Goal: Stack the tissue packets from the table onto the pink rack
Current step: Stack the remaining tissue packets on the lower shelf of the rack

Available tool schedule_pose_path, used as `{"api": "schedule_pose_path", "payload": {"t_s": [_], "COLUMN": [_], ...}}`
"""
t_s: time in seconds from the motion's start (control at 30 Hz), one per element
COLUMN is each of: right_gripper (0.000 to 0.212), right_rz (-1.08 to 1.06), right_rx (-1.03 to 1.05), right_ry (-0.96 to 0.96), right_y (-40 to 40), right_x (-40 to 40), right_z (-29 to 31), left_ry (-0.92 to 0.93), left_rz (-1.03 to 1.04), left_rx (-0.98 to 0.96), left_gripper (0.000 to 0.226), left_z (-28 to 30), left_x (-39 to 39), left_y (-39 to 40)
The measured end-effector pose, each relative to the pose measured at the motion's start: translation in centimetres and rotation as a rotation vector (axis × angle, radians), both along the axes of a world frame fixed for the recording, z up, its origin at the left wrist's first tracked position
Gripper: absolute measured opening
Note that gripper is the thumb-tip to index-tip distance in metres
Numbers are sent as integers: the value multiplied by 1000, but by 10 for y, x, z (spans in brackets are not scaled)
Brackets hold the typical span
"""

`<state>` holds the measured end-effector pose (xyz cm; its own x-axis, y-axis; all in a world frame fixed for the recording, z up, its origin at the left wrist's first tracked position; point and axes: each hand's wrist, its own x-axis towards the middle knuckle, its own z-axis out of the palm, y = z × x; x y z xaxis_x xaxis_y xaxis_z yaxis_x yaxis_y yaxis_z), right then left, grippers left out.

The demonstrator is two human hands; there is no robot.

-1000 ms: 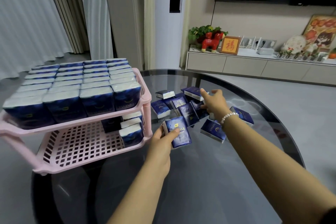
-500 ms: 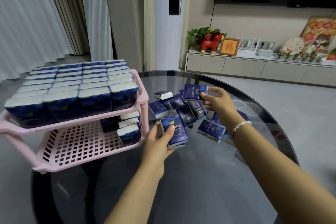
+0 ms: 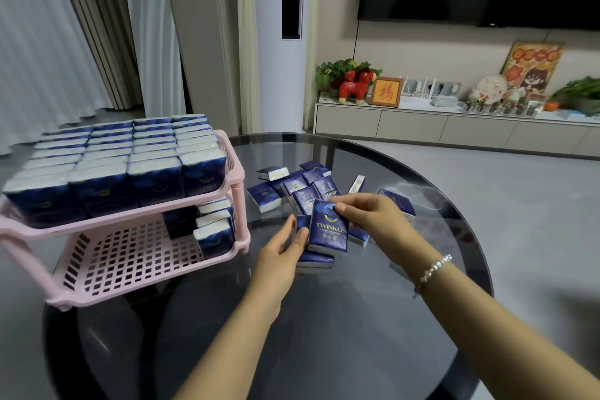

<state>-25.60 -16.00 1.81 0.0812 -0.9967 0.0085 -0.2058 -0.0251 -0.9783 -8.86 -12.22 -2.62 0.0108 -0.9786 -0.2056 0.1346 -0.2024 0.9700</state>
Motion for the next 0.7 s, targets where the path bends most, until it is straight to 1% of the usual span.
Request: {"api": "schedule_pose_path", "payload": {"t_s": [0.07, 0.1, 0.17, 0.2, 0.27, 0.33, 0.37, 0.43, 0.5, 0.6, 0.7], "right_gripper": [11, 12, 12, 11, 11, 15, 18, 23, 26, 29, 31], "right_rz": [2, 0, -11, -5, 17, -14, -56, -140, -164, -110, -51], "right_rx": [-40, -58, -91, -99, -94, -73, -71, -88, -57, 32, 21], "right_ry": [-6, -4, 42, 75, 115, 151, 219, 509, 763, 920, 992], "right_y": [7, 9, 10, 10, 8, 4, 0, -10, -18, -25, -31], "right_x": [6, 9, 14, 15, 17, 13, 9, -3, -14, -23, -24], "right_z": [1, 0, -3, -6, -9, -9, -8, -9, -12, -17, -18], "left_ry": [54, 87, 132, 139, 125, 134, 143, 154, 137, 121, 135], "left_rz": [-16, -29, -65, -81, -84, -54, -34, 6, 50, 83, 86], "left_rx": [32, 45, 60, 65, 77, 103, 119, 143, 155, 154, 154], "left_gripper": [47, 51, 68, 72, 63, 54, 52, 51, 56, 59, 54], "left_z": [1, 2, 2, 1, -1, -3, -4, -7, -10, -14, -14], "left_x": [-2, -2, 0, 1, 2, 3, 3, 5, 7, 9, 9], "left_y": [1, 1, -1, -1, -3, -5, -6, -10, -13, -19, -20]}}
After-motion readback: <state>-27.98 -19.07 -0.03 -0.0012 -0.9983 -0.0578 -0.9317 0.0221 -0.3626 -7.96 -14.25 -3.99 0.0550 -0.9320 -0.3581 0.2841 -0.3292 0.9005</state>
